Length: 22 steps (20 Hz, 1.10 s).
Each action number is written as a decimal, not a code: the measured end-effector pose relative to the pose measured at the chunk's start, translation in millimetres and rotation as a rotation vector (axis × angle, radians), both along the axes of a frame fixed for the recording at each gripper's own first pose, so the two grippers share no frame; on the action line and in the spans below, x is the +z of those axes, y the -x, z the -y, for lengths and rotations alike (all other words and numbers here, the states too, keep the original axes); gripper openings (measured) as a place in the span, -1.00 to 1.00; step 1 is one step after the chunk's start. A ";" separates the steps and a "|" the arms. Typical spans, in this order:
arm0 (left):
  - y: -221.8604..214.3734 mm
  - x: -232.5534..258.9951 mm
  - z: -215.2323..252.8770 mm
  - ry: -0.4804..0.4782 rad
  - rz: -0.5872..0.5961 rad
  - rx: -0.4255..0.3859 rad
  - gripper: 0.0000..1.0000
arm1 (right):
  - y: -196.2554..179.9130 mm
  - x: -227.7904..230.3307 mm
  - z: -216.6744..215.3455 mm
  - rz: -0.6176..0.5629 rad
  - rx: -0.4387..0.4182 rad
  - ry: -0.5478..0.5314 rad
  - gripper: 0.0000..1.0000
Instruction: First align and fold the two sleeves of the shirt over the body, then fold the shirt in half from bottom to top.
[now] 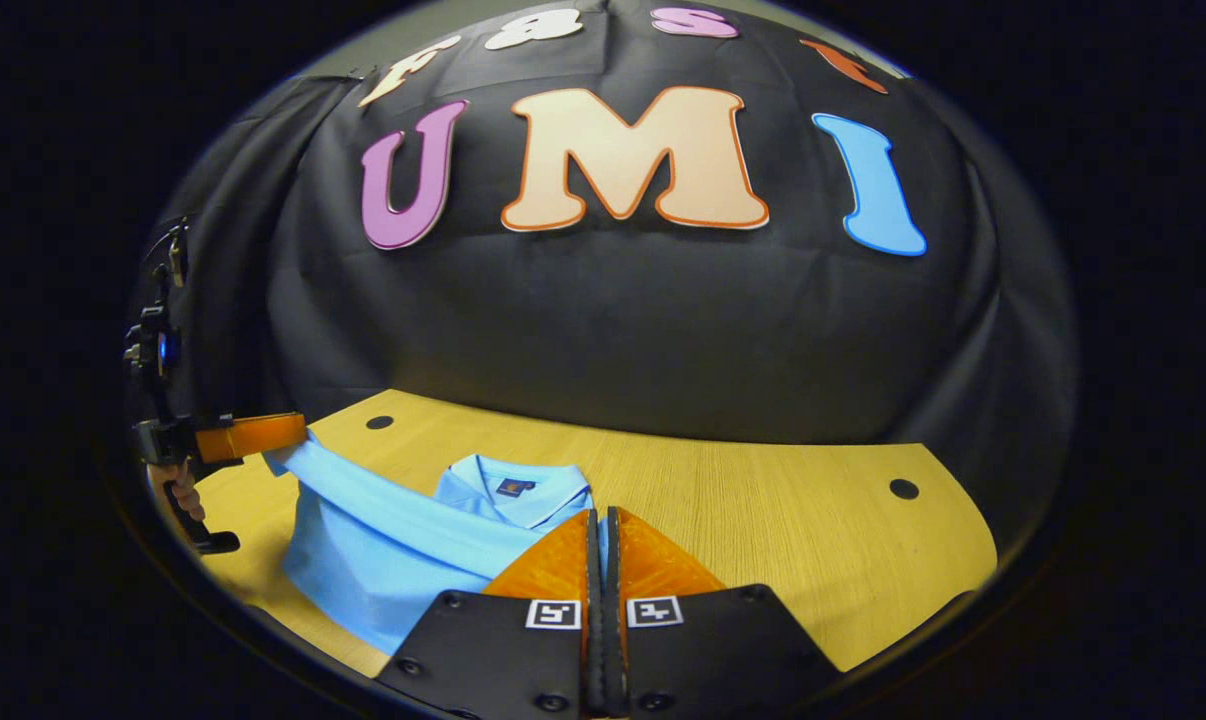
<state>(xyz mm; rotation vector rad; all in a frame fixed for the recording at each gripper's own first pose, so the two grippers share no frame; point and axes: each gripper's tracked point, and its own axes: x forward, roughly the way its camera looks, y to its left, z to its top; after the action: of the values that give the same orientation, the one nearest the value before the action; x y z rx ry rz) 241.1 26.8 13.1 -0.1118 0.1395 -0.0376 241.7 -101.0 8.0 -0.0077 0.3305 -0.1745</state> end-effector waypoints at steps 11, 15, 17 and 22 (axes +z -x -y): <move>-76.2 -55.4 -12.4 -0.146 -0.128 0.042 -1.00 | -62.1 -84.2 20.1 -0.157 -0.105 -0.076 -0.96; -80.5 -58.7 -15.7 -0.176 -0.137 0.059 -0.97 | -65.7 -84.2 25.6 -0.147 -0.111 -0.089 -0.94; -76.0 -55.2 -20.9 -0.192 -0.139 0.081 -0.81 | -67.8 -78.7 23.3 -0.137 -0.096 -0.080 -0.82; -47.5 -14.8 -36.5 -0.147 -0.068 0.149 0.46 | -54.3 -63.3 17.1 -0.127 -0.083 -0.137 0.92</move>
<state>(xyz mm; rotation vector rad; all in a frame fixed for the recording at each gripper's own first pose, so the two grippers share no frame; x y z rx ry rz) 288.6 63.4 -1.7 0.0237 0.2007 0.1250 296.0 -118.1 -55.3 0.1307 0.4689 -0.2342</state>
